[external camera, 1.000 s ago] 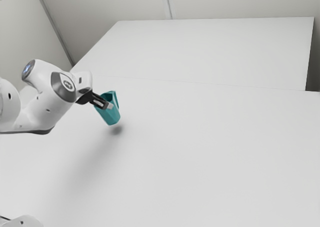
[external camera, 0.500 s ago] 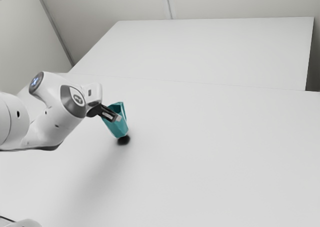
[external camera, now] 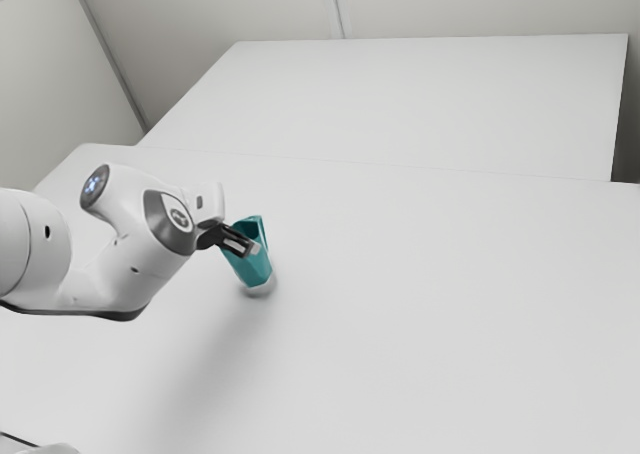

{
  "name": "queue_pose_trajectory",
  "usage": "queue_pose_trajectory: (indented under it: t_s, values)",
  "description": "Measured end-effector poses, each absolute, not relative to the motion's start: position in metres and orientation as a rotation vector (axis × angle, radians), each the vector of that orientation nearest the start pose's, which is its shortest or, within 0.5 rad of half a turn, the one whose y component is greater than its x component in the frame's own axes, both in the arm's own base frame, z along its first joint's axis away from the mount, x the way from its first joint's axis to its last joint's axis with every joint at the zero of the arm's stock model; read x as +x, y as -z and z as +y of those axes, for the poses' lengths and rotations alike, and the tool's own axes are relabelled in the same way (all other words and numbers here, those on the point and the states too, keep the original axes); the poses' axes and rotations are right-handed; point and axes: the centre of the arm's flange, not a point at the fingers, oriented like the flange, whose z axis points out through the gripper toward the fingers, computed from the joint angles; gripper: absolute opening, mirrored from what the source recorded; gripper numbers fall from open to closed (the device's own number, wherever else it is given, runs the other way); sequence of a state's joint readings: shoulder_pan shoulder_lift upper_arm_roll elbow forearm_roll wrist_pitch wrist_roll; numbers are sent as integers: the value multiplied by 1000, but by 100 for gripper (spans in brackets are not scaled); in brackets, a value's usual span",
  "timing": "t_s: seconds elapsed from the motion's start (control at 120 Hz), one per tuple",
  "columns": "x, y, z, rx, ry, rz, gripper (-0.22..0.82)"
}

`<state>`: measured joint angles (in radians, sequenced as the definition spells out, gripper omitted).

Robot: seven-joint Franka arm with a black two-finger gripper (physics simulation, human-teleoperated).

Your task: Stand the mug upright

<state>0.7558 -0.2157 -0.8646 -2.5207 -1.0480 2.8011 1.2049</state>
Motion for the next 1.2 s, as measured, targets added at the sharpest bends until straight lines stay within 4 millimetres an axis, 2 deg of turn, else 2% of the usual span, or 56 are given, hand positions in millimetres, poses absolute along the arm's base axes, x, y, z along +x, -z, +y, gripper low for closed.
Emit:
queue_pose_trajectory:
  t_s: [0.308,0.8,0.908,1.075,1.2]
  values:
    - [472,-351,-24,-3001,935,644,-18]
    - [470,-341,-28,-2971,946,609,-16]
    - [468,-339,-29,-2973,943,605,-4]
    - [468,-340,-31,-2970,946,605,29]
    - [468,-343,-33,-2958,953,609,43]
